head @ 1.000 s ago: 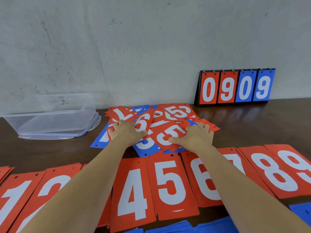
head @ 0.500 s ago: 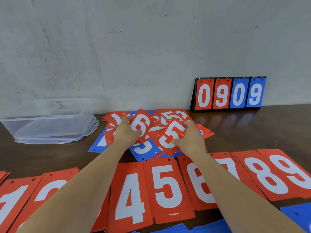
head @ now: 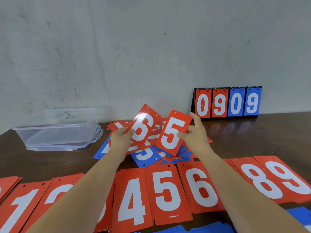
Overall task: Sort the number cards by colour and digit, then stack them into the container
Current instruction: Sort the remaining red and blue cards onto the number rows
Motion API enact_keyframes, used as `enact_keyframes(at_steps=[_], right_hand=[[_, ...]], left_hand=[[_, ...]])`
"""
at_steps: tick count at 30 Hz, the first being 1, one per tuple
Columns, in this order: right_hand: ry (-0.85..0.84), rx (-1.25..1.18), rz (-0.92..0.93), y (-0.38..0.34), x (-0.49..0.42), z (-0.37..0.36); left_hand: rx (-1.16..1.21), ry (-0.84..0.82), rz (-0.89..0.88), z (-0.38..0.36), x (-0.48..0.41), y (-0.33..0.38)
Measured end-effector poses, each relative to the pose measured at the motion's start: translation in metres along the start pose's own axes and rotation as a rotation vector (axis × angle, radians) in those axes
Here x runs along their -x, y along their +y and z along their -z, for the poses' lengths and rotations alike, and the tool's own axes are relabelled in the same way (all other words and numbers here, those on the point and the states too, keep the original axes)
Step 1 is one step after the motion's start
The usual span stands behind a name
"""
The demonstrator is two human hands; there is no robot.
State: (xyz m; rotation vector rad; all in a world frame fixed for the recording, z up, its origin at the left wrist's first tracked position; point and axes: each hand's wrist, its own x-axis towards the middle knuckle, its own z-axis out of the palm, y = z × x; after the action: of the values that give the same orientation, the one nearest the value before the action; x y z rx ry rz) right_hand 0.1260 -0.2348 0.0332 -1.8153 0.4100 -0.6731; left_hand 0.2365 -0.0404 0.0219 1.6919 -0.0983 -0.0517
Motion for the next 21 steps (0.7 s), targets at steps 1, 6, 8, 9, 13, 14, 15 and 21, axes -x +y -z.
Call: enact_keyframes(at_steps=[1, 6, 8, 9, 13, 14, 15, 21], right_hand=[[0.013, -0.017, 0.005, -0.004, 0.001, 0.001], [0.040, -0.048, 0.004, -0.021, 0.010, 0.007], [0.004, -0.011, 0.033, -0.026, 0.014, 0.011], [-0.018, -0.017, 0.049, -0.028, 0.017, 0.012], [-0.033, -0.053, 0.089, -0.039, 0.025, 0.019], [-0.035, -0.055, 0.093, -0.043, 0.027, 0.020], [-0.041, -0.069, 0.092, -0.047, 0.029, 0.021], [-0.151, -0.137, 0.061, -0.059, 0.047, 0.016]], left_hand=[[0.027, 0.000, 0.007, 0.001, 0.004, 0.002], [-0.019, -0.019, -0.042, 0.005, 0.025, 0.010], [0.000, -0.029, -0.047, 0.007, 0.032, 0.014], [0.003, -0.032, -0.051, 0.008, 0.036, 0.017], [0.001, -0.029, -0.078, 0.012, 0.050, 0.027], [0.001, -0.032, -0.084, 0.014, 0.054, 0.029], [0.007, -0.032, -0.094, 0.015, 0.056, 0.032], [0.058, -0.056, -0.087, 0.019, 0.077, 0.044]])
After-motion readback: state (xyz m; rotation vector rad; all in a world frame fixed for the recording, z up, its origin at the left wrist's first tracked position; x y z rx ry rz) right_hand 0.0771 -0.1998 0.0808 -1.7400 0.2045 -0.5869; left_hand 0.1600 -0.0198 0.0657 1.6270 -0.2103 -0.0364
